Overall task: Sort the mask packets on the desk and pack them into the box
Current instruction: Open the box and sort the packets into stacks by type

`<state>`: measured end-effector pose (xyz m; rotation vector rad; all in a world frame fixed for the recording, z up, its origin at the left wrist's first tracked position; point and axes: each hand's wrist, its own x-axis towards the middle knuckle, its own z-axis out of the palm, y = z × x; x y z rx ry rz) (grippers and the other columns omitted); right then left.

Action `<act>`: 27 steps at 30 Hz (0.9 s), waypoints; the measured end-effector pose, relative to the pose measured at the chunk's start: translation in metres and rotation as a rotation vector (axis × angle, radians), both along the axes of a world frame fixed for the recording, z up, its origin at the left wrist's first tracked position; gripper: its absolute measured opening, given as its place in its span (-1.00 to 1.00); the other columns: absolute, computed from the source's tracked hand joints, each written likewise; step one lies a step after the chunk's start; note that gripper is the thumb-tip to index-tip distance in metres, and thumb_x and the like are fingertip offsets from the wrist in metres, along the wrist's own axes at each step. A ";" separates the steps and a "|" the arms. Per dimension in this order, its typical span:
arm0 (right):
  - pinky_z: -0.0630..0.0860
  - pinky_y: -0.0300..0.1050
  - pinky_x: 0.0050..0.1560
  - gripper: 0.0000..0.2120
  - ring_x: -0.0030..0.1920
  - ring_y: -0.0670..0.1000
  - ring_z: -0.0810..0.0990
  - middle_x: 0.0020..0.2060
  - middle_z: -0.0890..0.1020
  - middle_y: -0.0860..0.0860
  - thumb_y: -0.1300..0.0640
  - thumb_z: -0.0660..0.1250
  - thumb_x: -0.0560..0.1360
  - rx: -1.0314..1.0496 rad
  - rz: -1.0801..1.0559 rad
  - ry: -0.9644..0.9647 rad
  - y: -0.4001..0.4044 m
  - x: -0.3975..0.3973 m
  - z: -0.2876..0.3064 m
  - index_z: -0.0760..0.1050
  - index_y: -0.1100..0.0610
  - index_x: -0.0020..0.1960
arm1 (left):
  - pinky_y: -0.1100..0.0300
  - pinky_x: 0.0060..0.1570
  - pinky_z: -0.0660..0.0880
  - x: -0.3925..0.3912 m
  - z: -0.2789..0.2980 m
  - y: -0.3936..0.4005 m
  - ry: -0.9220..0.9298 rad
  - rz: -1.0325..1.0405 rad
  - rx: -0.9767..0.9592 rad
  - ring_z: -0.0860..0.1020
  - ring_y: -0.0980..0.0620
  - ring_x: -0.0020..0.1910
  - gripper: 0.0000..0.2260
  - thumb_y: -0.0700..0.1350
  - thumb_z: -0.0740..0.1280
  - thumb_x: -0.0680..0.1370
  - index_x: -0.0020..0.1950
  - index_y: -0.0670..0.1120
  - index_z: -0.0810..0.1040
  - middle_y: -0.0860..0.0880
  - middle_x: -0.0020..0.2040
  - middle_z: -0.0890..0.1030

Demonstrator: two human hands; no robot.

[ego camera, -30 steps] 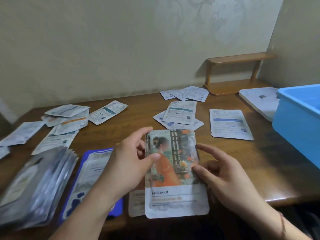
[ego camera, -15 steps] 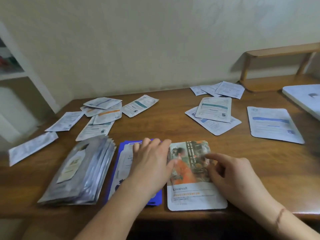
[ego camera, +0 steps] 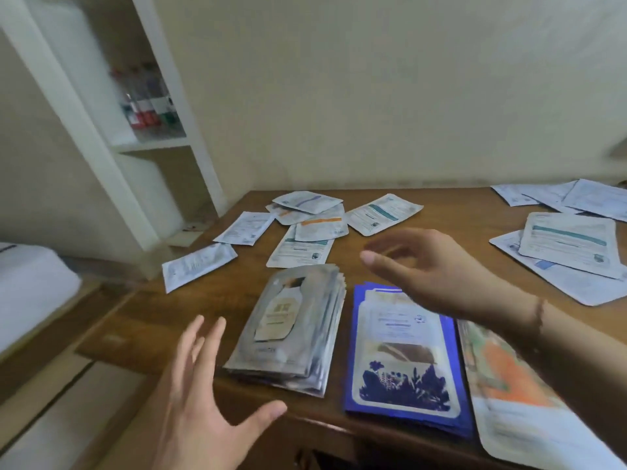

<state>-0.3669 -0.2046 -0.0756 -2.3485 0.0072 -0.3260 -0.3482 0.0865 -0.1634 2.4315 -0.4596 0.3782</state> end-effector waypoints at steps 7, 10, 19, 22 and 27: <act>0.47 -0.12 0.21 -0.40 0.15 0.01 0.56 0.22 0.56 -0.05 -0.32 0.30 0.45 -0.274 0.127 0.379 0.044 0.122 -0.016 0.42 0.00 0.36 | 0.09 0.33 0.37 0.030 -0.021 0.003 0.081 -0.140 0.021 0.14 0.47 0.30 -0.13 0.53 0.38 0.10 0.34 0.51 0.09 0.48 0.47 -0.15; 0.64 -0.04 0.01 -0.42 -0.07 0.06 0.68 0.18 0.58 -0.05 -0.29 0.35 0.42 -0.305 0.118 0.485 0.042 0.130 -0.020 0.43 -0.04 0.34 | 0.09 0.17 0.55 0.039 -0.030 0.006 -0.019 -0.210 0.051 0.42 0.25 0.30 -0.18 0.50 0.36 0.17 0.39 0.39 0.20 0.40 0.52 0.02; 0.66 -0.12 -0.14 -0.74 -0.09 0.01 0.66 -0.06 0.63 0.02 -0.13 0.34 0.52 -0.102 0.175 0.610 0.040 0.133 -0.026 0.57 0.06 0.00 | 0.20 0.06 0.49 0.051 -0.031 0.006 -0.155 -0.279 0.062 0.60 0.15 0.08 -0.27 0.45 0.30 0.24 0.35 0.19 0.46 0.26 0.42 0.39; 0.65 -0.14 -0.17 -0.76 -0.08 0.01 0.68 -0.09 0.66 0.01 -0.11 0.36 0.51 -0.059 0.163 0.613 0.041 0.135 -0.026 0.58 0.06 -0.02 | 0.18 0.03 0.51 0.052 -0.030 0.006 -0.165 -0.275 0.080 0.60 0.12 0.04 -0.28 0.44 0.29 0.25 0.34 0.16 0.49 0.21 0.38 0.45; 0.67 -0.05 -0.12 -0.73 -0.07 0.04 0.68 -0.06 0.67 0.04 -0.09 0.39 0.49 -0.009 0.159 0.613 0.052 0.142 -0.026 0.60 0.10 0.05 | 0.06 0.07 0.56 0.058 -0.031 0.016 -0.208 -0.267 0.105 0.58 0.06 0.11 -0.31 0.44 0.31 0.31 0.36 0.14 0.47 0.16 0.38 0.46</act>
